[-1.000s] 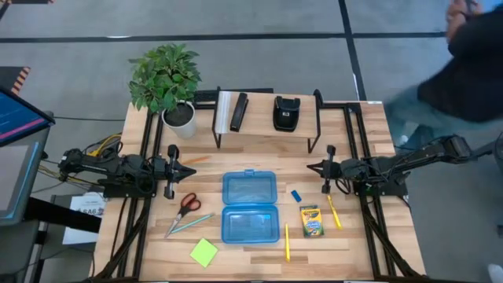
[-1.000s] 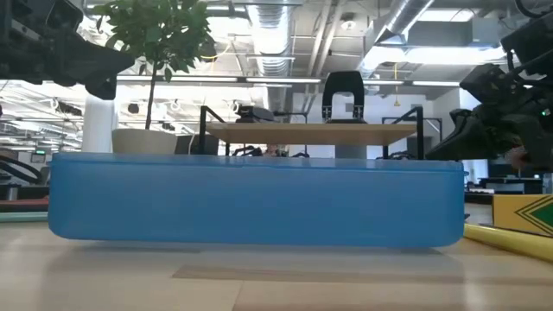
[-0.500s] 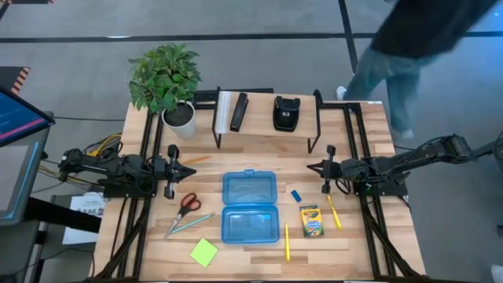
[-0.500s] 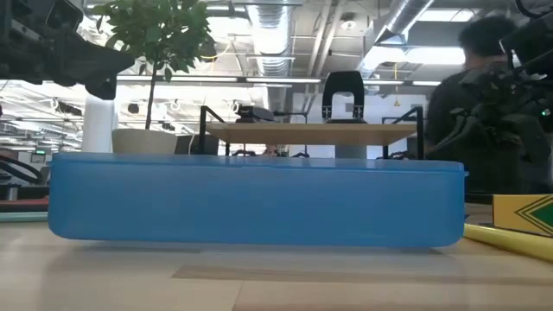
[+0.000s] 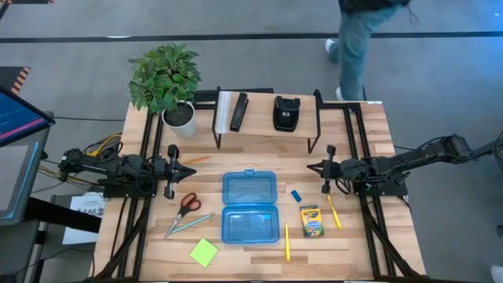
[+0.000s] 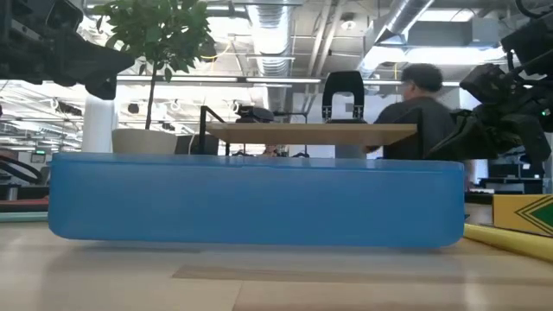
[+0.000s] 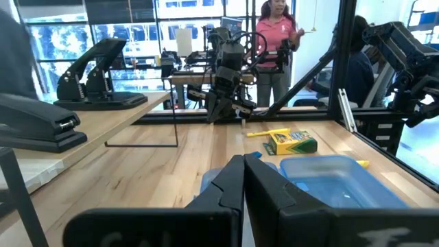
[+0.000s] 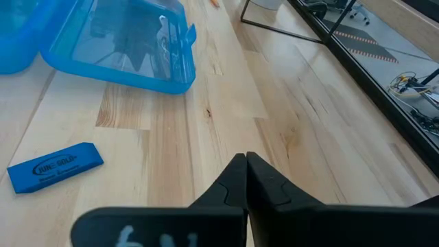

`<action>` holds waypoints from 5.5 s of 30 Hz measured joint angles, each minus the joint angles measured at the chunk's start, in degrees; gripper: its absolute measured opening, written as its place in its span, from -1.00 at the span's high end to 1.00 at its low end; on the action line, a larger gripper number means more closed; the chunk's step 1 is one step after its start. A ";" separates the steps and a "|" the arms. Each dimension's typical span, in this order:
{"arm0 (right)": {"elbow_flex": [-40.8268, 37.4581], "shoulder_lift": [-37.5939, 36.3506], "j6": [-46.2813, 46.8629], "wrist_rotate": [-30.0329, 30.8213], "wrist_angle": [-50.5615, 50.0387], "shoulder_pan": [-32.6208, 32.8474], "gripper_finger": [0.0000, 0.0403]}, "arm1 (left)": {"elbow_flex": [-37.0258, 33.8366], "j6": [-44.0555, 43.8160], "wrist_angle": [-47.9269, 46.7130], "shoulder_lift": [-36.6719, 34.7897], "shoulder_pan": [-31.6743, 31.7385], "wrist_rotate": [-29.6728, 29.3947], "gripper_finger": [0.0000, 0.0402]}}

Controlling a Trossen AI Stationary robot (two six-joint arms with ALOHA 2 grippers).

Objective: Pack school essentials

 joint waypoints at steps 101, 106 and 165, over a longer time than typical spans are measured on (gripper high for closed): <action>9.57 0.04 11.59 -0.44 32.54 -0.88 0.92 | 0.00 0.02 0.01 0.00 0.00 0.02 1.00; 17.17 0.77 9.90 -0.45 23.15 0.66 0.89 | 0.00 -2.42 0.00 0.02 0.00 0.02 1.00; 41.77 45.83 58.23 -11.85 -36.18 8.87 -0.16 | 11.23 -8.54 3.87 20.19 0.01 -2.08 0.94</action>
